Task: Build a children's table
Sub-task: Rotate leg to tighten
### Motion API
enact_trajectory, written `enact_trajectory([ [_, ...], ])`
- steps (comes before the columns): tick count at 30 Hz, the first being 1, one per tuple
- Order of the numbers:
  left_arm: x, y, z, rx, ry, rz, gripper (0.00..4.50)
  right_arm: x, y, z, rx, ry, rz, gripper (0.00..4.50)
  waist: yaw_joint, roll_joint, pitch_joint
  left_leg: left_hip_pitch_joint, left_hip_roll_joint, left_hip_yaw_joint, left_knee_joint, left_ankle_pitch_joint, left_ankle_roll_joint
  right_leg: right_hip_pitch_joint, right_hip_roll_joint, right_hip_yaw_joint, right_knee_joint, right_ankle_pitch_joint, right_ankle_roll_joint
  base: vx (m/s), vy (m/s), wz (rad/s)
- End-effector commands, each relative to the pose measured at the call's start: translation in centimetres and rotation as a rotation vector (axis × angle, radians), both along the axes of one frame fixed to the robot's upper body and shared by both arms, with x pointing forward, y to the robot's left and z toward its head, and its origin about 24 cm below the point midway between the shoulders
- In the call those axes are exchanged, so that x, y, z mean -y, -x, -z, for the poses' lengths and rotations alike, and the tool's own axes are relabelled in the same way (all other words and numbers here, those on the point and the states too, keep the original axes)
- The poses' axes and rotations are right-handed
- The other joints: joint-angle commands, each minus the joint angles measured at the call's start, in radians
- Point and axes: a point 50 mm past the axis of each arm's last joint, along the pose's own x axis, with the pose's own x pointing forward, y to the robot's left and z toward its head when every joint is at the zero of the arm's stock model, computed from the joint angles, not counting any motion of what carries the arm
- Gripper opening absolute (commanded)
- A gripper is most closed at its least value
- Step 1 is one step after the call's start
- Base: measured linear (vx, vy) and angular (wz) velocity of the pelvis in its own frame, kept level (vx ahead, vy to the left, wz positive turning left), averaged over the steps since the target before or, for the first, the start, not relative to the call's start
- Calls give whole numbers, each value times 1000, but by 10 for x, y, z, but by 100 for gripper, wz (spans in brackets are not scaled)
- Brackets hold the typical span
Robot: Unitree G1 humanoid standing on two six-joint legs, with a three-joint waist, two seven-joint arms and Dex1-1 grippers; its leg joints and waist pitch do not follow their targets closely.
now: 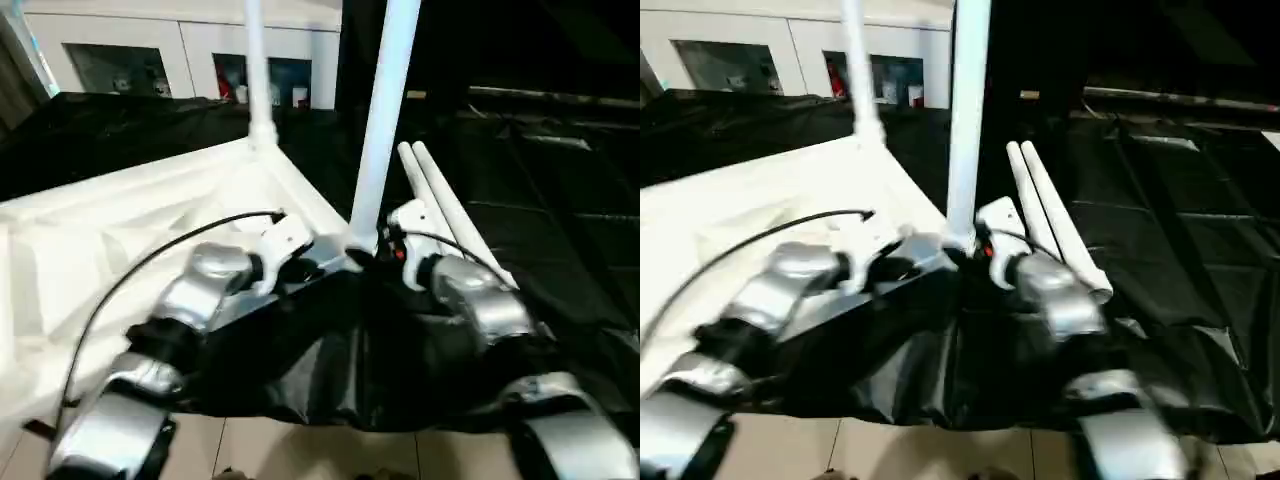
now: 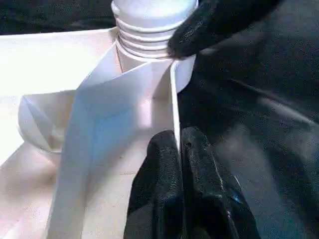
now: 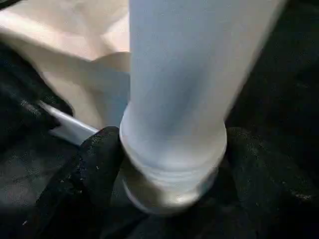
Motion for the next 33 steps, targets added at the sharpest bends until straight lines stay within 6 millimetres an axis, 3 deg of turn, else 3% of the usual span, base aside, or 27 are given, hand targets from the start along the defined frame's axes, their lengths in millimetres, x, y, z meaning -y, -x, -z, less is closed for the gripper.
enact_trajectory([
  [1, 9, 8, -2, -15, 64, 104, 0, 0, 0, -9, 15, -11, -58, 345, 4, -5, -60, -2, 22, 4, -52, -145, 84, 55, -58, 45, -69, -157, -225, 0, 0, 0],
  [6, 0, 14, -3, -33, 50, 156, 0, 3, 5, -14, -11, 5, -183, 345, 14, -6, -59, 0, 23, 6, -51, -137, 91, 56, -56, 44, -62, -110, -246, 0, 0, 0],
  [10, -2, 14, -3, -33, 47, 154, 0, 2, 6, -13, -24, 5, -202, 345, 14, -6, -58, 0, 22, 7, -52, -150, 79, 56, -57, 44, -65, -138, -237, 0, 0, 0],
  [12, -3, 15, -3, -34, 45, 154, 0, 1, 7, -11, -30, 1, -209, 318, 15, -12, -59, 0, 22, 7, -52, -152, 73, 57, -58, 45, -66, -155, -229, 0, 0, 0],
  [20, -4, 13, -2, -24, 41, 118, 0, -2, 8, -8, -45, -38, -167, 273, 14, -9, -59, -1, 21, 6, -52, -133, 73, 56, -57, 45, -63, -139, -227, 0, 0, 0],
  [25, -1, -5, 2, -9, 16, -83, 0, -2, 3, 9, -78, -41, 40, 270, 10, -10, -55, 4, 17, 7, -55, -166, 45, 50, -57, 46, -75, -225, -202, 0, 0, 0],
  [29, 10, -27, 3, 20, -11, -335, 0, -1, -3, 37, -156, -4, 465, 270, 8, -8, -55, 7, 15, 5, -57, -178, 15, 49, -57, 46, -81, -272, -179, 0, 0, 0],
  [30, 20, -33, 2, 35, -13, -405, 0, -8, -2, 47, -203, -19, 619, 270, 8, -8, -55, 8, 13, 3, -58, -185, 3, 48, -58, 46, -82, -292, -170, 0, 0, 0],
  [31, 21, -34, 2, 37, -12, -409, 0, -9, -2, 47, -207, -23, 627, 270, 6, -8, -56, 8, 11, 5, -57, -190, 4, 46, -58, 47, -85, -299, -168, 0, 0, 0],
  [32, 30, -36, 0, 51, -7, -426, 0, -19, -2, 49, -231, -58, 682, 270, 9, 3, -57, 12, 12, 4, -57, -199, 0, 44, -59, 47, -87, -296, -165, 0, 0, 0],
  [33, 33, -37, -1, 55, -5, -429, 0, -22, -2, 49, -235, -65, 700, 270, 10, -2, -58, 9, 12, 3, -58, -198, 4, 48, -57, 45, -86, -276, -164, 0, 0, 0],
])
